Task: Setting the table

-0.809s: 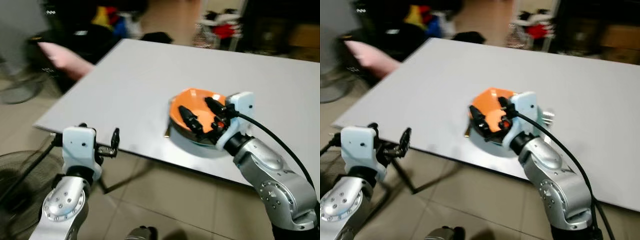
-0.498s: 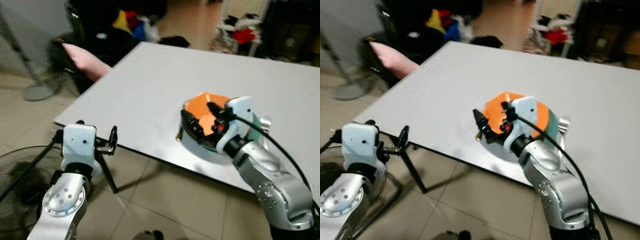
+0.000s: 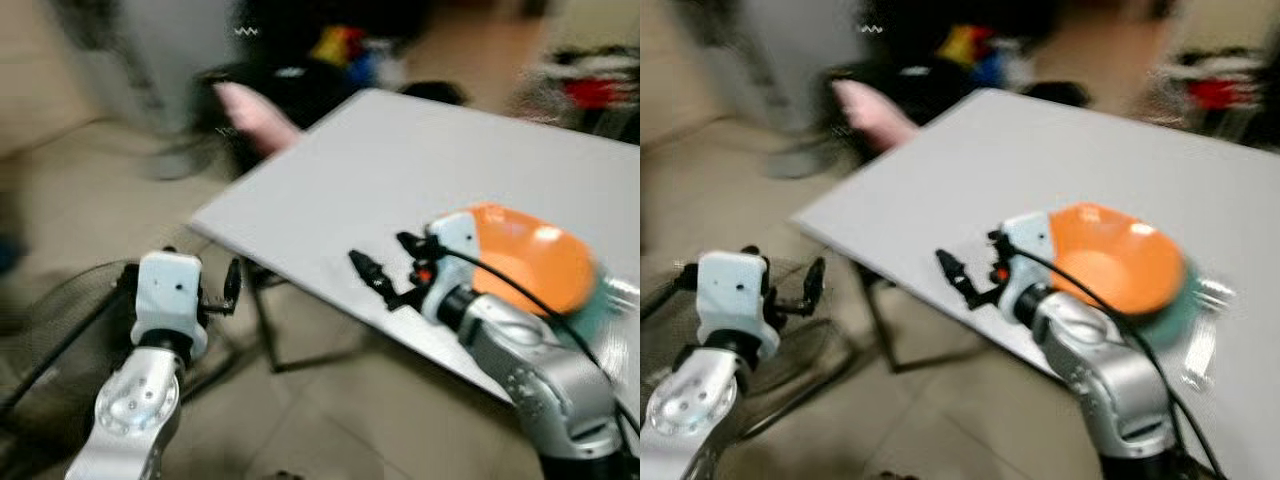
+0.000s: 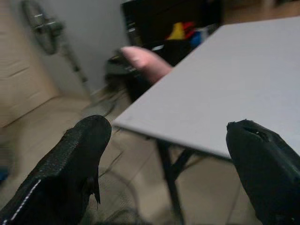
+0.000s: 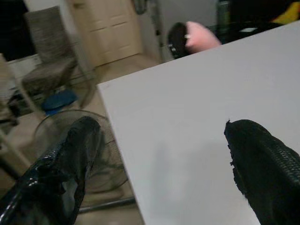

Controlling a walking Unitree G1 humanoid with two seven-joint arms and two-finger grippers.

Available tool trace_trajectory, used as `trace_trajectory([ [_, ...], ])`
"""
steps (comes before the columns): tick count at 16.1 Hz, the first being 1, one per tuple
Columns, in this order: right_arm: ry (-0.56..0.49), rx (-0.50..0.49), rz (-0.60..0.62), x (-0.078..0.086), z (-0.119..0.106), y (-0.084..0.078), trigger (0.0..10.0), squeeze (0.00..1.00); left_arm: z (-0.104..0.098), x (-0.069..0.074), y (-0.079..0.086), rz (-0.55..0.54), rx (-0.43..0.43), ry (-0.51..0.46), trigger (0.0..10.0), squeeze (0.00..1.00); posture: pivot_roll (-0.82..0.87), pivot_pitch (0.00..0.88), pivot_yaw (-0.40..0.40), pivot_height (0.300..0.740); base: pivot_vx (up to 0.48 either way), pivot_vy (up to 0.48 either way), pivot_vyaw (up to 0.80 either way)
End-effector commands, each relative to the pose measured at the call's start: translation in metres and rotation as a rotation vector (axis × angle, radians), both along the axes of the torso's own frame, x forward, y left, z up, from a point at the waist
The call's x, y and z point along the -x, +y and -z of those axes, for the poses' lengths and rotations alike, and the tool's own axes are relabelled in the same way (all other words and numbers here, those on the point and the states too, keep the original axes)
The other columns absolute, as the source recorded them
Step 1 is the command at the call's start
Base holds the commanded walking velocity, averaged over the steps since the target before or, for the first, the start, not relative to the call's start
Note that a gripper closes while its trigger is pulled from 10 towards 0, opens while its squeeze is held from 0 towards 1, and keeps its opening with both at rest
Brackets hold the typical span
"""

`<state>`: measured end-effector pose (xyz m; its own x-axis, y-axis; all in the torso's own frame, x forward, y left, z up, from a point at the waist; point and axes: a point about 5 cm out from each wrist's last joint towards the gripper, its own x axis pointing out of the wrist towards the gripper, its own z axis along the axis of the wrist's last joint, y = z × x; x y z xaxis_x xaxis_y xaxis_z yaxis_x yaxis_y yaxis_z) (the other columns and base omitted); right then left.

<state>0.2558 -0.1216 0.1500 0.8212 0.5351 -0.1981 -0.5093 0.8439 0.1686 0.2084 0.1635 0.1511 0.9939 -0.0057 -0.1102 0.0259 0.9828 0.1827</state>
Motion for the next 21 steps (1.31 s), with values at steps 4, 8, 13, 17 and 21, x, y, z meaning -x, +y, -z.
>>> trace_trajectory([
  [4, 0.007, -0.021, -0.028, -0.001, 0.001, 0.004, 10.0, 1.00, -0.001, 0.004, 0.007, -0.046, -0.013, -0.007, 10.0, 0.00, -0.02, 0.000, 0.033, 0.740, 0.000, 0.000, 0.80],
  [8, 0.029, -0.033, -0.036, -0.005, 0.004, 0.005, 10.0, 1.00, -0.003, 0.006, 0.008, -0.057, -0.018, -0.010, 10.0, 0.00, -0.01, 0.000, 0.029, 0.740, 0.000, 0.000, 0.80],
  [13, 0.047, -0.046, -0.025, -0.006, 0.008, 0.000, 10.0, 1.00, -0.003, 0.007, 0.011, -0.060, -0.018, -0.002, 10.0, 0.00, -0.01, 0.007, 0.046, 0.740, 0.000, 0.000, 0.80],
  [17, 0.050, -0.050, -0.028, -0.004, 0.010, 0.001, 10.0, 1.00, -0.004, 0.007, 0.011, -0.054, -0.029, -0.004, 10.0, 0.00, -0.01, 0.016, 0.052, 0.740, 0.000, 0.000, 0.80],
  [21, 0.057, -0.051, -0.040, -0.003, 0.011, 0.001, 10.0, 1.00, -0.003, 0.008, 0.010, -0.059, -0.012, 0.005, 10.0, 0.00, 0.00, 0.021, 0.047, 0.740, 0.000, 0.063, 0.80],
])
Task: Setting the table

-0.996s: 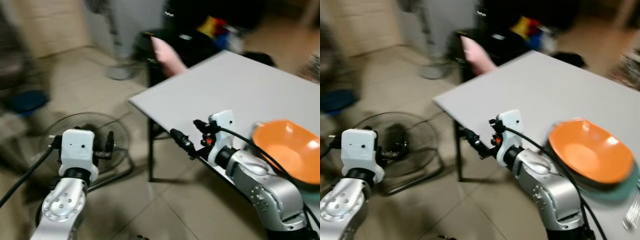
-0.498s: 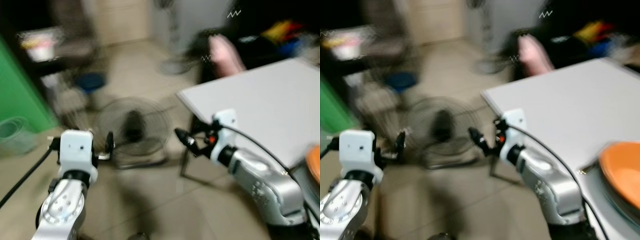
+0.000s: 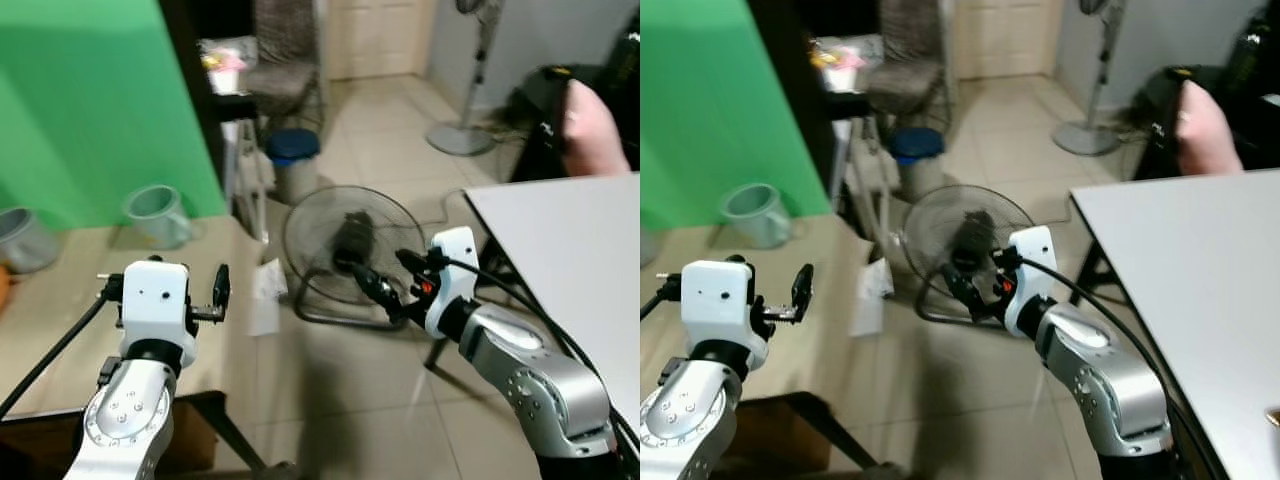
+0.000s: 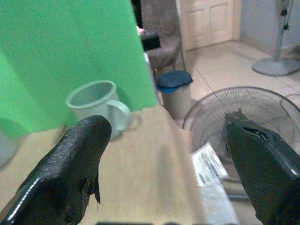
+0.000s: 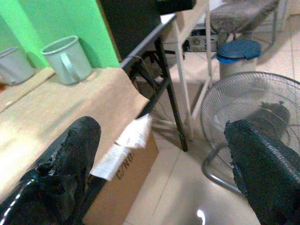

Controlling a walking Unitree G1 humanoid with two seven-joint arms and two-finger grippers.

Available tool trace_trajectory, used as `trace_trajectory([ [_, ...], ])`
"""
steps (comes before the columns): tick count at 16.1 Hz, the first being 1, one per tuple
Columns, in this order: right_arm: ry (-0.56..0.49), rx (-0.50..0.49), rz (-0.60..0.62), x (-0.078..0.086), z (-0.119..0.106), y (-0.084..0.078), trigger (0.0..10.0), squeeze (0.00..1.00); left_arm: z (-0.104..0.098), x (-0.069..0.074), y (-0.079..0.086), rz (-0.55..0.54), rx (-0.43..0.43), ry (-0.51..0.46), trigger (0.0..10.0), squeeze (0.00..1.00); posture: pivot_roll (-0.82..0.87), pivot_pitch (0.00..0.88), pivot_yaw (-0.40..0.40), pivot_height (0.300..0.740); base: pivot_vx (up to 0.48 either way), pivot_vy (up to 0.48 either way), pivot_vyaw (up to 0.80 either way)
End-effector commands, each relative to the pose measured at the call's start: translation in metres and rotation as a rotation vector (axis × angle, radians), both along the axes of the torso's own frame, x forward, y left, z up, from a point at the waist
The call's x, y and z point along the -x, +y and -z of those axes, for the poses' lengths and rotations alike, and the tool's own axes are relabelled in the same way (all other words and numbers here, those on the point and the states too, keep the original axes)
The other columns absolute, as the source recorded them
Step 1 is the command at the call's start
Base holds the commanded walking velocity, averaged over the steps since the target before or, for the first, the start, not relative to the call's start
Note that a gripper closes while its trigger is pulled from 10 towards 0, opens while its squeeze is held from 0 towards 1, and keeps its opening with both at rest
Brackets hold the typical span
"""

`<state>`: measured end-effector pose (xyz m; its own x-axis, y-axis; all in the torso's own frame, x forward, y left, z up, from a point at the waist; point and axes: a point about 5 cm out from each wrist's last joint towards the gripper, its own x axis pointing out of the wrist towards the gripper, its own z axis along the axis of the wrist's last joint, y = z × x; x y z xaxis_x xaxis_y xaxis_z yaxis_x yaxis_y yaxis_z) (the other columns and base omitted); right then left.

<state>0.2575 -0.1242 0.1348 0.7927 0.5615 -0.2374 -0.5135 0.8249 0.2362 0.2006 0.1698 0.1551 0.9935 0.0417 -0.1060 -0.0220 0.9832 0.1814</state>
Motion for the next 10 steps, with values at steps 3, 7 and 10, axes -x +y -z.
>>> trace_trajectory([
  [3, -0.017, -0.012, -0.022, -0.002, -0.004, 0.004, 10.0, 1.00, 0.001, 0.001, 0.004, -0.013, -0.011, 0.011, 10.0, 0.00, 0.00, 0.021, 0.042, 0.740, 0.000, 0.305, 0.80],
  [7, -0.027, -0.027, 0.005, -0.003, -0.006, 0.003, 10.0, 1.00, -0.001, 0.001, 0.007, -0.016, -0.026, 0.009, 10.0, 0.00, 0.00, 0.021, 0.040, 0.740, 0.000, 0.311, 0.60],
  [10, -0.058, -0.019, 0.138, -0.006, -0.007, -0.002, 10.0, 0.00, -0.003, -0.001, 0.015, -0.021, -0.057, 0.004, 10.0, 0.00, -0.01, 0.024, 0.042, 0.740, 0.000, 0.310, 0.00],
])
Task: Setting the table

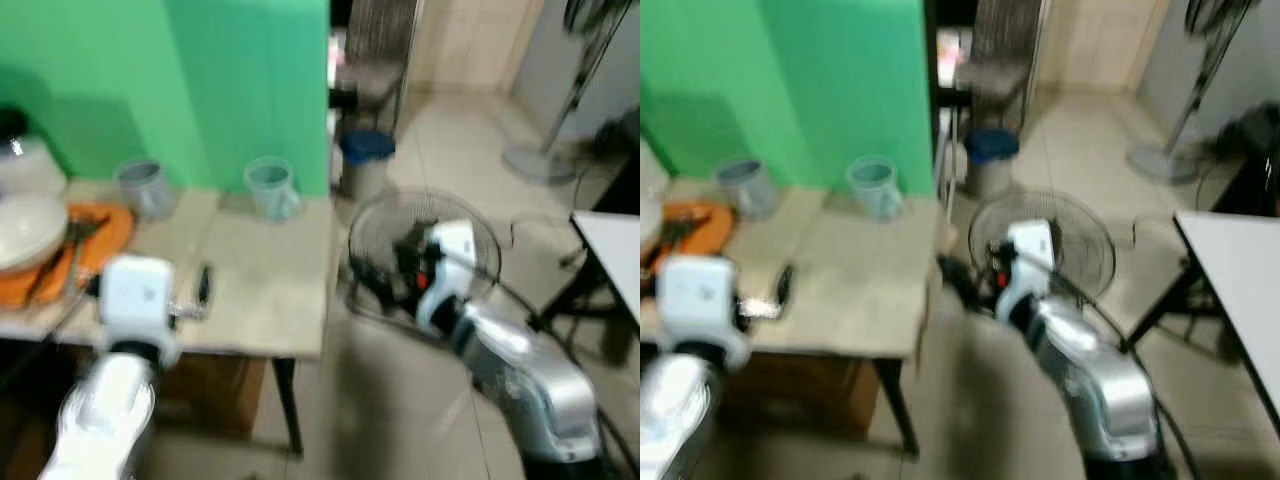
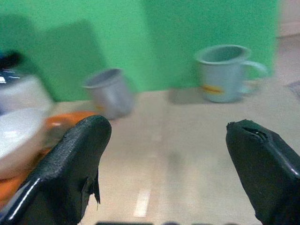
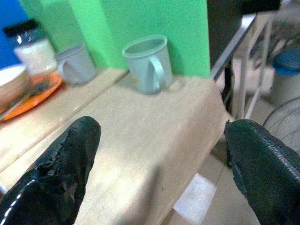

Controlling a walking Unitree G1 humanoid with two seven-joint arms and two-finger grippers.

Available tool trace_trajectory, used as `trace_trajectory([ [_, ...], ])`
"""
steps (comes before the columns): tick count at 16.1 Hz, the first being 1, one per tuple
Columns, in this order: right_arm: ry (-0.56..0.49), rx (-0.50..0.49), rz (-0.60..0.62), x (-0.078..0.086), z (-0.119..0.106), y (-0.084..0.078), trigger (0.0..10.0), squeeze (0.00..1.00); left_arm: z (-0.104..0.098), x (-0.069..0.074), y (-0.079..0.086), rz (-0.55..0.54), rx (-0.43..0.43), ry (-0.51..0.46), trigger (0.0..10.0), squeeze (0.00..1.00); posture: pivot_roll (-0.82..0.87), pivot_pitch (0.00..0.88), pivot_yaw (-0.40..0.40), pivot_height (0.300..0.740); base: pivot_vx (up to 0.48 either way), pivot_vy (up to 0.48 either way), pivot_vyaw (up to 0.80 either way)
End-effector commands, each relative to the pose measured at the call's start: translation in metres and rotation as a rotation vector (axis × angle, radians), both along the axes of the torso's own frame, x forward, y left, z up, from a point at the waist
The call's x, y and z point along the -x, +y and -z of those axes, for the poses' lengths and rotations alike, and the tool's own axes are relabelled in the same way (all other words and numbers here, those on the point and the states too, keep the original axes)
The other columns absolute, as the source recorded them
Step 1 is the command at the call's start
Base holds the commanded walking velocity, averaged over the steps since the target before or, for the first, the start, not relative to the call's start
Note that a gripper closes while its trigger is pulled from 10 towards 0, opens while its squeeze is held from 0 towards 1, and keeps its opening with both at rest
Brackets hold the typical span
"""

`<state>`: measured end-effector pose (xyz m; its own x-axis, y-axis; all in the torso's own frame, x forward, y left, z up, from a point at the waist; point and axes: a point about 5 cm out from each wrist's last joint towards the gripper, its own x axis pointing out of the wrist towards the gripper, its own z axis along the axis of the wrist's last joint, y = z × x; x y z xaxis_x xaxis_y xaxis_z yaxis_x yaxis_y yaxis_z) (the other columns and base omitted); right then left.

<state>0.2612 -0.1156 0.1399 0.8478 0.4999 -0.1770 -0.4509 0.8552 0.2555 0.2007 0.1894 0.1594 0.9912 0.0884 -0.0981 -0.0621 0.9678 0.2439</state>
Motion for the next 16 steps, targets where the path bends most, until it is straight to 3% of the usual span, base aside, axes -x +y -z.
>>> trace_trajectory([
  [1, -0.033, 0.035, 0.076, -0.004, -0.003, -0.012, 10.0, 0.00, 0.000, -0.002, -0.002, 0.018, 0.005, 0.005, 10.0, 0.00, -0.01, 0.025, 0.041, 0.740, 0.000, 0.311, 0.00],
  [3, -0.016, 0.111, 0.111, -0.006, 0.003, -0.015, 10.0, 0.00, -0.002, -0.004, -0.001, 0.014, 0.021, -0.009, 10.0, 0.00, -0.01, 0.026, 0.039, 0.740, 0.000, 0.156, 0.00],
  [6, 0.013, 0.017, 0.102, -0.006, 0.002, -0.013, 10.0, 0.00, -0.002, -0.007, -0.002, -0.020, 0.059, -0.014, 10.0, 0.00, -0.01, 0.031, 0.031, 0.740, 0.000, 0.000, 0.00],
  [9, -0.035, 0.069, 0.092, -0.010, -0.001, -0.007, 10.0, 0.00, -0.006, -0.010, -0.008, 0.003, 0.085, -0.038, 10.0, 0.00, -0.01, 0.031, 0.024, 0.740, 0.091, 0.000, 0.00],
  [14, -0.034, 0.041, 0.140, -0.015, -0.003, -0.012, 10.0, 0.00, -0.006, -0.008, -0.005, 0.005, 0.084, -0.036, 10.0, 0.00, 0.00, 0.027, 0.014, 0.740, 0.299, 0.000, 0.35],
  [16, -0.052, 0.055, 0.106, -0.017, -0.005, -0.008, 10.0, 0.00, -0.006, -0.008, -0.005, 0.010, 0.081, -0.034, 10.0, 0.00, 0.00, 0.022, 0.009, 0.740, 0.304, 0.000, 0.00],
])
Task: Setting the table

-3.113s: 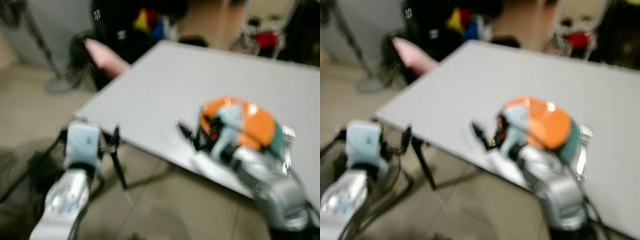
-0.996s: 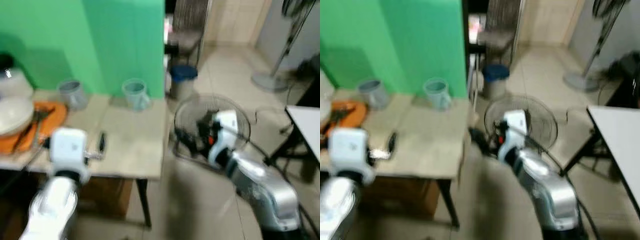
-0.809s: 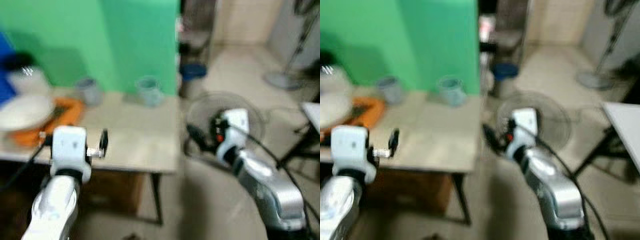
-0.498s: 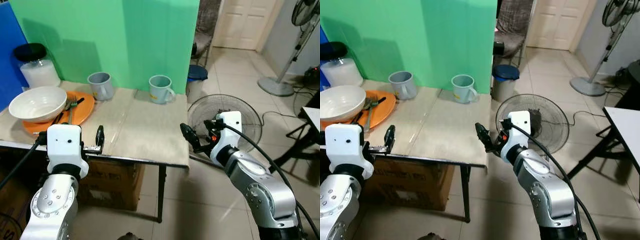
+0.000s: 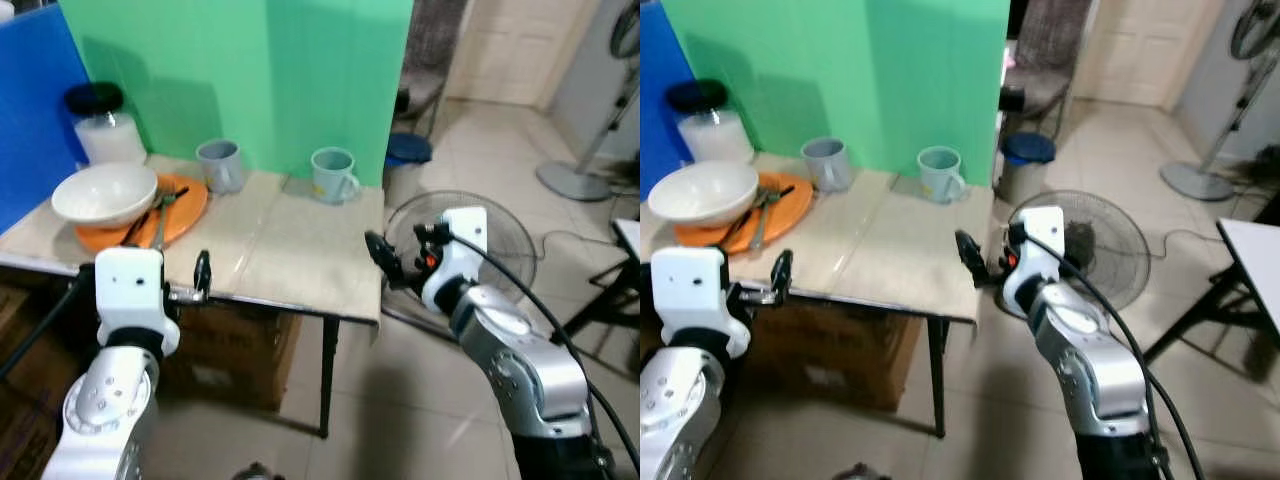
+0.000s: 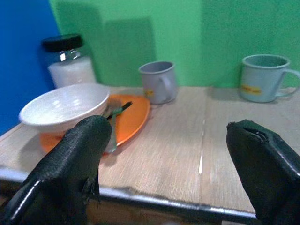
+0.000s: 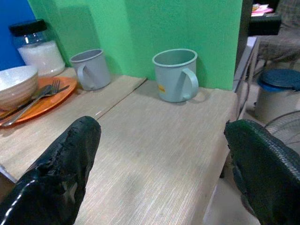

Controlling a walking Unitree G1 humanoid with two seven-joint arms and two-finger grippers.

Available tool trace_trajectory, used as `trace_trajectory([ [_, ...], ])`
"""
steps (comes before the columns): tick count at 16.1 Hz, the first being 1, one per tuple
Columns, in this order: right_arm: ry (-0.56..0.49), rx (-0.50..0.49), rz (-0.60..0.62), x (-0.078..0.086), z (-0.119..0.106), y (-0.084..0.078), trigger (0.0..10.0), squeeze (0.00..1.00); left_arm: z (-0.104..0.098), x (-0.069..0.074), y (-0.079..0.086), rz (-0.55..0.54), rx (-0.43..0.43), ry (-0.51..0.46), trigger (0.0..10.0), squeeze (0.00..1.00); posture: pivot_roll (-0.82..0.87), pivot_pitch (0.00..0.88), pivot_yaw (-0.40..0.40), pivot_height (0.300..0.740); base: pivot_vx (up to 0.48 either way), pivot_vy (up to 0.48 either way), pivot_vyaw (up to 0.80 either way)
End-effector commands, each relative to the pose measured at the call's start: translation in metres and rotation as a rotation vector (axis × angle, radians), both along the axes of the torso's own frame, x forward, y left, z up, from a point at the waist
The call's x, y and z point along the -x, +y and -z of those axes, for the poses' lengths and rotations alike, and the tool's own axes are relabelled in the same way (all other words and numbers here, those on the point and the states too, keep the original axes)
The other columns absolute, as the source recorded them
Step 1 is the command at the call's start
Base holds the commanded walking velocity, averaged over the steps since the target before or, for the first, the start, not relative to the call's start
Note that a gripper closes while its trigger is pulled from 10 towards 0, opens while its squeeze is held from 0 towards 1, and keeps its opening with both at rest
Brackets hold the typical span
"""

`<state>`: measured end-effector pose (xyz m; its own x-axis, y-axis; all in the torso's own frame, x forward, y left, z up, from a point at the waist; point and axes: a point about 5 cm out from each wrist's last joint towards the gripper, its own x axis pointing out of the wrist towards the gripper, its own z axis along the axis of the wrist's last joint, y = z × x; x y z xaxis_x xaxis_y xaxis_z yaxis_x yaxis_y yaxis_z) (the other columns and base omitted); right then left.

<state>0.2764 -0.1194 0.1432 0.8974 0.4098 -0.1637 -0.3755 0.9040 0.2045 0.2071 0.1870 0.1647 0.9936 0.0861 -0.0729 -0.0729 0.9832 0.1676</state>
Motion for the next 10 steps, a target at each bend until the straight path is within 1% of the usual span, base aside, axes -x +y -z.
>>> trace_trajectory([
  [1, -0.026, 0.030, -0.010, -0.0016, -0.0022, -0.0009, 10.0, 0.00, -0.0010, -0.0014, -0.0029, 0.017, 0.004, -0.003, 10.0, 0.00, 0.00, 0.021, 0.005, 0.740, 0.307, 0.000, 0.00],
  [4, -0.023, 0.027, -0.002, -0.0041, -0.0025, 0.0005, 10.0, 0.00, -0.0008, -0.0002, -0.0027, 0.025, 0.002, 0.000, 10.0, 0.00, 0.01, 0.017, -0.002, 0.740, 0.329, 0.000, 0.00],
  [6, -0.014, 0.000, 0.012, -0.0059, -0.0028, -0.0002, 10.0, 0.00, -0.0008, 0.0002, -0.0013, 0.027, 0.000, 0.001, 10.0, 0.00, 0.01, 0.013, -0.004, 0.740, 0.358, 0.000, 0.00],
  [8, -0.028, -0.006, 0.012, -0.0064, -0.0048, -0.0004, 10.0, 0.00, -0.0013, -0.0006, 0.0009, 0.028, -0.005, -0.001, 10.0, 0.00, 0.00, 0.010, -0.004, 0.740, 0.366, 0.000, 0.00],
  [10, -0.028, -0.009, 0.052, -0.0066, -0.0036, -0.0040, 10.0, 0.00, -0.0024, -0.0022, 0.0014, 0.036, -0.008, -0.009, 10.0, 0.00, 0.00, 0.007, 0.001, 0.740, 0.373, 0.000, 0.00],
])
